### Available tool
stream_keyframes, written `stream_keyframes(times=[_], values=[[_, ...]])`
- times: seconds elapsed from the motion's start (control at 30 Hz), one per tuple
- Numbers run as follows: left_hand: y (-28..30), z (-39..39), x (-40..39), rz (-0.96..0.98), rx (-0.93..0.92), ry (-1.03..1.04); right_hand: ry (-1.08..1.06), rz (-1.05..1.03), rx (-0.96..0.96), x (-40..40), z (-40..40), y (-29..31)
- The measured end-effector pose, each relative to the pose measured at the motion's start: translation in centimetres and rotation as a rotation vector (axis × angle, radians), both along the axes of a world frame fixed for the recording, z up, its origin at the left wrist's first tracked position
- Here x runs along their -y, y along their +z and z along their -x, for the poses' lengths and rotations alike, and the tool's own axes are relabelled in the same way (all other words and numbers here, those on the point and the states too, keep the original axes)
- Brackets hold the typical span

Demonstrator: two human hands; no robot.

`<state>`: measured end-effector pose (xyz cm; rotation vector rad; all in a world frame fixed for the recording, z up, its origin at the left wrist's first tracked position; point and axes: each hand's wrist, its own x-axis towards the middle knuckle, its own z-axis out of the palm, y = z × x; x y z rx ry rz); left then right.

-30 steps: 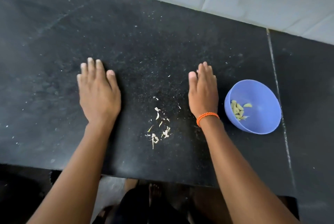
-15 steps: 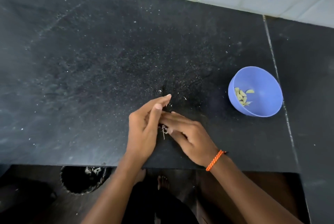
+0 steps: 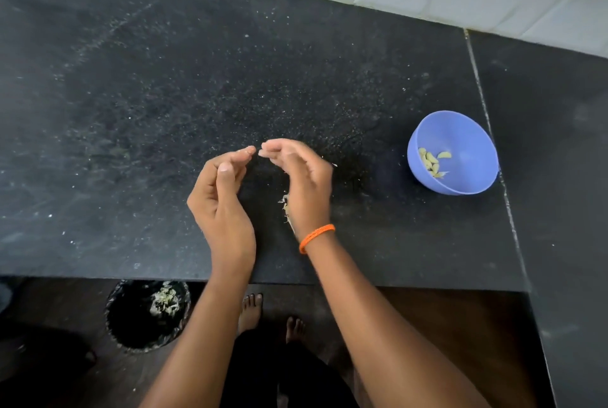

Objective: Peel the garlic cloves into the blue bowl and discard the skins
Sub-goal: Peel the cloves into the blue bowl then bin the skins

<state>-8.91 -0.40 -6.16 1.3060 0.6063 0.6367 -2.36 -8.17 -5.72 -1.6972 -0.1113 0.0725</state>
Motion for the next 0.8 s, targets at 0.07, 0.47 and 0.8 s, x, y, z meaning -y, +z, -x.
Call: stream_keyframes(times=[0.07, 0.47, 0.8], values=[[0.2, -0.1, 0.0, 0.005, -0.001, -0.002, -0.010, 0.028, 0.001, 2.3, -2.3, 0.3], [-0.7, 0.4, 0.6, -0.049, -0.054, 0.013, 0.575, 0.304, 0.075, 7.5, 3.0, -1.2], [-0.2, 0.2, 1.4, -0.024, -0.063, 0.014, 0.621, 0.751, 0.195, 9.7, 2.6, -0.2]])
